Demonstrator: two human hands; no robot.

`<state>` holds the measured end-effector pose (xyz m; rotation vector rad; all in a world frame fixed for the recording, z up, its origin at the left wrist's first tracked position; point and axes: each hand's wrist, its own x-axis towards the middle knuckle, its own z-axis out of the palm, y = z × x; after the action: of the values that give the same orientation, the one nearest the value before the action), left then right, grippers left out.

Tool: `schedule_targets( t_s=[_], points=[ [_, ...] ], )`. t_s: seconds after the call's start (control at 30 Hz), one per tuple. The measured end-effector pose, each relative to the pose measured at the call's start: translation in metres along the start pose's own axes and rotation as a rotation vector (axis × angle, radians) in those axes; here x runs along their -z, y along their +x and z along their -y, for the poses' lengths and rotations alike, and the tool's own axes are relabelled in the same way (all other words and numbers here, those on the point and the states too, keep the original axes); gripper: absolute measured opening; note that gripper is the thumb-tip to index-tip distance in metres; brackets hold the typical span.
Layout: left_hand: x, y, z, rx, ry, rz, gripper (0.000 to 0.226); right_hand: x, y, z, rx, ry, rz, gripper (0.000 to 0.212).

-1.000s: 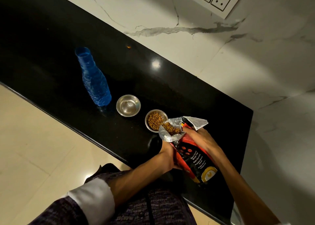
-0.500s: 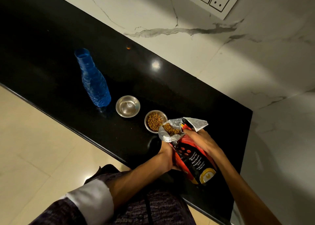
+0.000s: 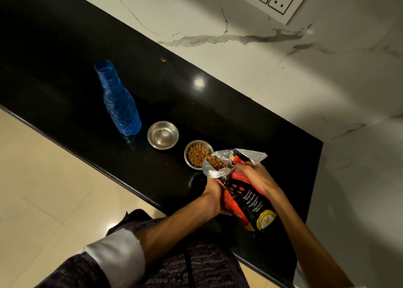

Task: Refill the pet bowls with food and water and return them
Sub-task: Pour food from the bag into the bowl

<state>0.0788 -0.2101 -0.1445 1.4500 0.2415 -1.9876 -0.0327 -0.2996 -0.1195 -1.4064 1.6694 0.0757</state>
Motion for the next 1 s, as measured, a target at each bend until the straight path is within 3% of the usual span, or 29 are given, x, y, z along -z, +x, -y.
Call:
schedule_targets(
  t_s=[0.2, 0.77, 1.0],
  points=[
    [-0.001, 0.009, 0.001, -0.003, -0.05, -0.056, 0.101, 0.0, 0.0, 0.001, -0.017, 0.003, -0.001, 0.026],
    [-0.001, 0.01, -0.001, 0.009, -0.019, -0.017, 0.099, 0.0, 0.002, 0.0, -0.048, -0.065, 0.002, 0.029],
    [-0.001, 0.009, -0.002, 0.025, -0.038, -0.005, 0.11, -0.001, 0.002, -0.002, -0.05, -0.089, -0.003, 0.053]
  ],
)
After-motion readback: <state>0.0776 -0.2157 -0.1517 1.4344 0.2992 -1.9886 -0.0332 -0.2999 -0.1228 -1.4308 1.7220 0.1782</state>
